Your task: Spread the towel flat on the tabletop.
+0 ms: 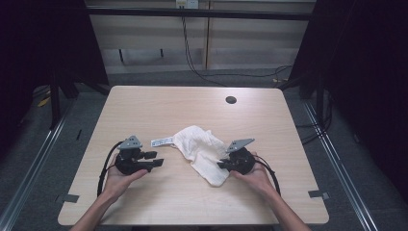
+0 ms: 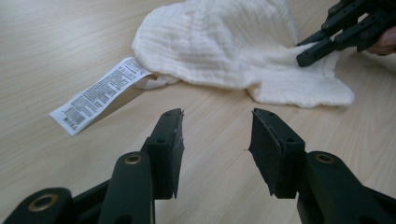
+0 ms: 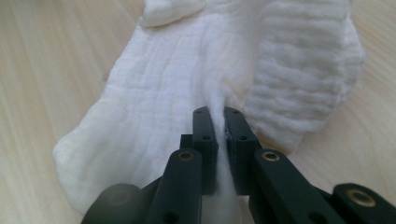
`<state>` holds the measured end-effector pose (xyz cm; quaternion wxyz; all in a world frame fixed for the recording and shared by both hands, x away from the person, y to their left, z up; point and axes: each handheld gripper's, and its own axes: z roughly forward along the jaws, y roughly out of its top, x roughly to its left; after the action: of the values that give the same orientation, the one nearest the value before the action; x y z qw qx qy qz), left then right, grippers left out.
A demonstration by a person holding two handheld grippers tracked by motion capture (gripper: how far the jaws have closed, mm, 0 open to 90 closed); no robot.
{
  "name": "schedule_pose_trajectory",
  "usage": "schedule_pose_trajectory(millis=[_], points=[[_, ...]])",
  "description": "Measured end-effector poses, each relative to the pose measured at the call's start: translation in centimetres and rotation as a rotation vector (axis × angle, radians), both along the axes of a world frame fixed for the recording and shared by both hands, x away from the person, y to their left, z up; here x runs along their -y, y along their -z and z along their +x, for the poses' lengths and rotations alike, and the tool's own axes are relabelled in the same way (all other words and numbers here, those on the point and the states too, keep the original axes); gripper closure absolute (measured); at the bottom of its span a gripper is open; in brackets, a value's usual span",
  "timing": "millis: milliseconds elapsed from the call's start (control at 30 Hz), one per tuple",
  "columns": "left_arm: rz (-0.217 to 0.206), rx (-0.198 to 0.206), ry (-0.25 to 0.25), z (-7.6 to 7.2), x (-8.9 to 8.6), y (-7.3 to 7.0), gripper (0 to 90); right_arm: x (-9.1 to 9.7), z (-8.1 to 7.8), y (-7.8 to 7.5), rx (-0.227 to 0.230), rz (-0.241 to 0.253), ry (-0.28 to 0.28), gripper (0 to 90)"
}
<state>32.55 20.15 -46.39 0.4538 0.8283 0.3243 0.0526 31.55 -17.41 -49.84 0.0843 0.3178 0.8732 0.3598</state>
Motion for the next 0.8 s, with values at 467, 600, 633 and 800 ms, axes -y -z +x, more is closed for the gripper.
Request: schedule_pose_trajectory(millis=[467, 600, 633, 800], points=[[0.020, -0.004, 0.095, -1.3, 0.9, 0.5, 68.1, 0.9, -3.7, -1.0, 0.001, 0.024, 0.032, 57.9], [0.041, -0.004, 0.103, -1.6, 1.0, 0.8, 65.3, 1.4, -5.0, -2.2, 0.005, 0.054, 0.047, 53.9], [0.035, -0.006, 0.095, -1.5, 0.9, 0.8, 64.0, 1.3, -5.5, -2.4, 0.015, 0.057, 0.041, 53.9], [0.027, -0.011, 0.073, -1.3, 0.7, 0.9, 60.3, 0.2, -7.4, -2.3, 0.013, 0.082, -0.037, 62.1]])
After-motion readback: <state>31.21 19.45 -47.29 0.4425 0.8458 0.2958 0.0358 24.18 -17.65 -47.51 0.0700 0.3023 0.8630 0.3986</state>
